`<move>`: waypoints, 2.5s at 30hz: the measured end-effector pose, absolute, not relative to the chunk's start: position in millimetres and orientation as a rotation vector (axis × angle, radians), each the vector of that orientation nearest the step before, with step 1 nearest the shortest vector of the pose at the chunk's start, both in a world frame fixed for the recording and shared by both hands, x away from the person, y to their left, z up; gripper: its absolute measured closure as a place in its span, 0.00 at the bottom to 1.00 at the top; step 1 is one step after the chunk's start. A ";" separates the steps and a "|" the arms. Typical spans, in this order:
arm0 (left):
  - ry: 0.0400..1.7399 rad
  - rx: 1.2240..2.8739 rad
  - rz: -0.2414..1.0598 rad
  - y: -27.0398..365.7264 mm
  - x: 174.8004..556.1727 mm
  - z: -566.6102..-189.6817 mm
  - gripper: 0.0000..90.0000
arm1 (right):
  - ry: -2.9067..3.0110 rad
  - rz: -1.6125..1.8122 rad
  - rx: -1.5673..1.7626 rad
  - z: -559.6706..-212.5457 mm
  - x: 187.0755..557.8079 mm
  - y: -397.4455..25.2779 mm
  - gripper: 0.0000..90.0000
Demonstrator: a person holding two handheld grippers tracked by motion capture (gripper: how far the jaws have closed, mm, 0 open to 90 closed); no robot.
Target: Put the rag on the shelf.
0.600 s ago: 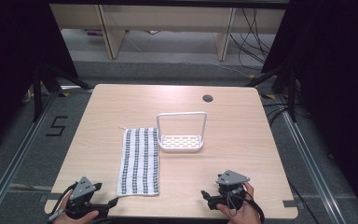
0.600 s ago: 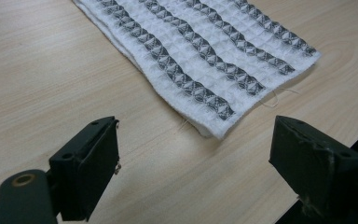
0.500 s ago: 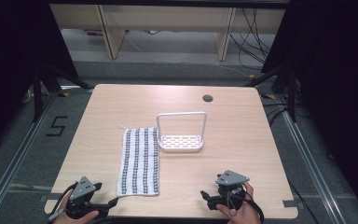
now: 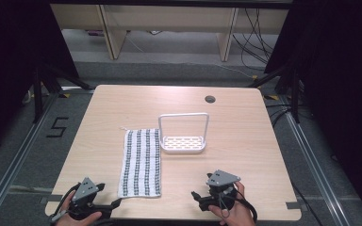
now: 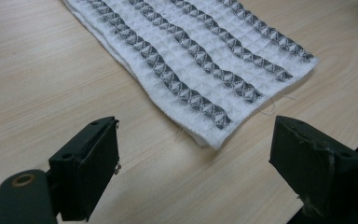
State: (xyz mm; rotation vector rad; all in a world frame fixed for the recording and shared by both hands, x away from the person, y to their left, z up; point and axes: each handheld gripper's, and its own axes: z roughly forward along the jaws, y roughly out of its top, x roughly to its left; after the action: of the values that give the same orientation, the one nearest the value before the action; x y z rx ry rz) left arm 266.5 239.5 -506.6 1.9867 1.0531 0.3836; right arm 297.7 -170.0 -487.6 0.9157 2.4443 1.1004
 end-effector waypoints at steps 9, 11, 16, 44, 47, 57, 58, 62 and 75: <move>0.986 2.052 0.381 230.5 273.7 -506.1 0.20 | 2.515 1.116 0.803 -489.7 299.9 -138.1 0.25; 0.973 2.074 0.385 228.9 275.0 -505.5 0.22 | 2.530 1.119 0.790 -489.4 300.2 -130.4 0.27; 0.966 2.093 0.384 225.5 279.6 -506.0 0.28 | 2.574 1.124 0.723 -491.0 302.4 -107.1 0.31; 0.886 2.260 0.369 208.2 293.5 -510.0 0.53 | 2.692 1.075 0.575 -508.7 323.4 -44.2 0.56; 0.860 2.283 0.367 208.7 296.3 -509.4 0.60 | 2.708 1.058 0.579 -510.2 325.1 -43.3 0.62; 0.814 2.298 0.398 207.5 300.9 -509.4 0.90 | 2.730 1.093 0.666 -511.6 332.7 -45.3 0.91; 0.834 2.286 0.385 205.7 298.9 -509.9 0.93 | 2.729 1.101 0.668 -511.9 333.4 -45.2 0.93; 0.799 2.312 0.415 206.2 299.1 -507.8 0.96 | 2.727 1.130 0.688 -512.9 335.0 -43.8 0.94; 0.780 2.265 0.434 210.3 296.4 -485.1 0.96 | 2.682 1.210 0.636 -487.7 336.8 -48.7 0.95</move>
State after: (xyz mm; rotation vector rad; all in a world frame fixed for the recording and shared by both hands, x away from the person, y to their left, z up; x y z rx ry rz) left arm 296.4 210.3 -485.1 2.2651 0.7795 0.4343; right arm 336.8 -48.7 -487.7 0.6360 2.6818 1.2095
